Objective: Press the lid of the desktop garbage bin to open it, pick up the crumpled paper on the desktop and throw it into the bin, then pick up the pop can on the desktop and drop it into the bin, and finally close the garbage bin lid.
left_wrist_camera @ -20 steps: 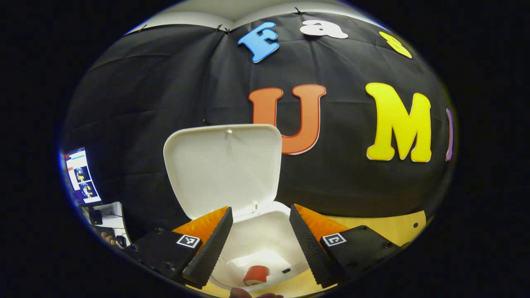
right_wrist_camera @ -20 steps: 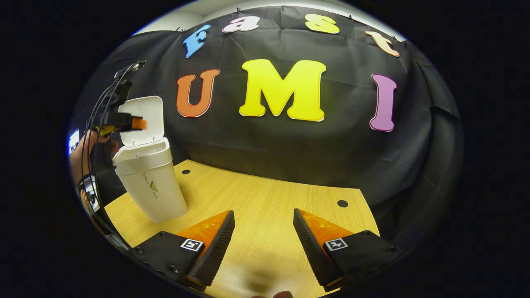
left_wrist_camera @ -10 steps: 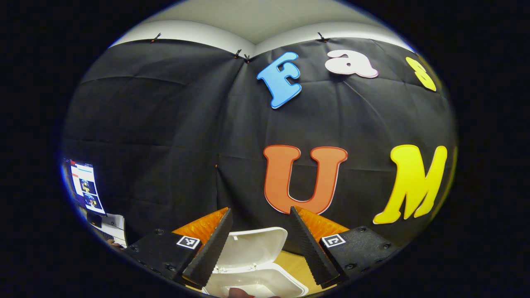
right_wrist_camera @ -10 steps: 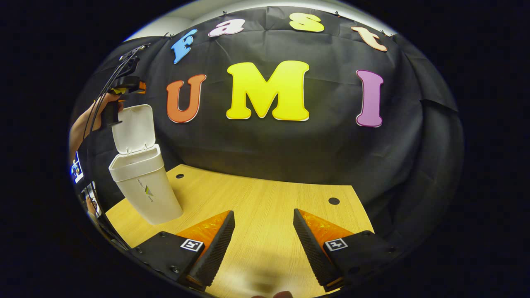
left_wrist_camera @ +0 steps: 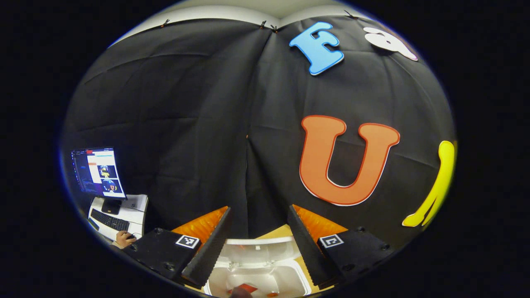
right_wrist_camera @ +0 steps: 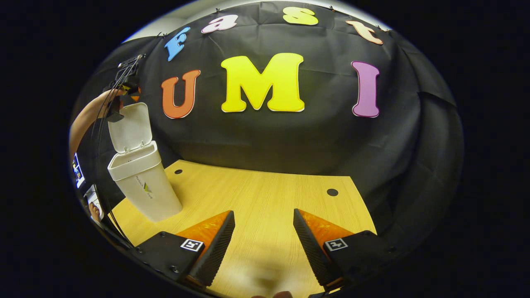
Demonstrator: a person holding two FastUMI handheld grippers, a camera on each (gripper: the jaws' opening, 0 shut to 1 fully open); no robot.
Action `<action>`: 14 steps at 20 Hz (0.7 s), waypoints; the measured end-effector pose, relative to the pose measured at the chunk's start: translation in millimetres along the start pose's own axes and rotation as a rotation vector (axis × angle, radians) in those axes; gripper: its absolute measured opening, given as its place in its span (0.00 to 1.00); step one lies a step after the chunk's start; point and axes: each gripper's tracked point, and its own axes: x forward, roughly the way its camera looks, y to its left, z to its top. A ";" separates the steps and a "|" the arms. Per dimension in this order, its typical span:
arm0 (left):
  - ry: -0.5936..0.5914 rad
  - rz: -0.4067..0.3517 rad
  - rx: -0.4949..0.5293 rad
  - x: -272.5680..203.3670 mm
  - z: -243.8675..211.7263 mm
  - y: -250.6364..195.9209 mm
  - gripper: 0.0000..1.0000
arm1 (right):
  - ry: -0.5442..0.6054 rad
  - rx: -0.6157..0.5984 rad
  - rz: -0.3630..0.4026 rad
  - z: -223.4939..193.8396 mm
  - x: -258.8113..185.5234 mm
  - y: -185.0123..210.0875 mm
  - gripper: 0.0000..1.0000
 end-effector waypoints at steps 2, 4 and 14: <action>0.006 -0.006 -0.006 -3.3 -4.5 -2.0 0.90 | 0.002 -0.008 0.011 -1.3 0.7 0.6 0.90; 0.002 -0.009 -0.006 -14.2 -10.4 -2.9 0.90 | 0.003 -0.017 0.027 -4.1 -0.2 1.3 0.90; 0.083 0.020 0.042 -96.5 -120.3 -21.3 0.90 | -0.003 -0.072 0.098 -10.6 -9.8 -18.4 0.90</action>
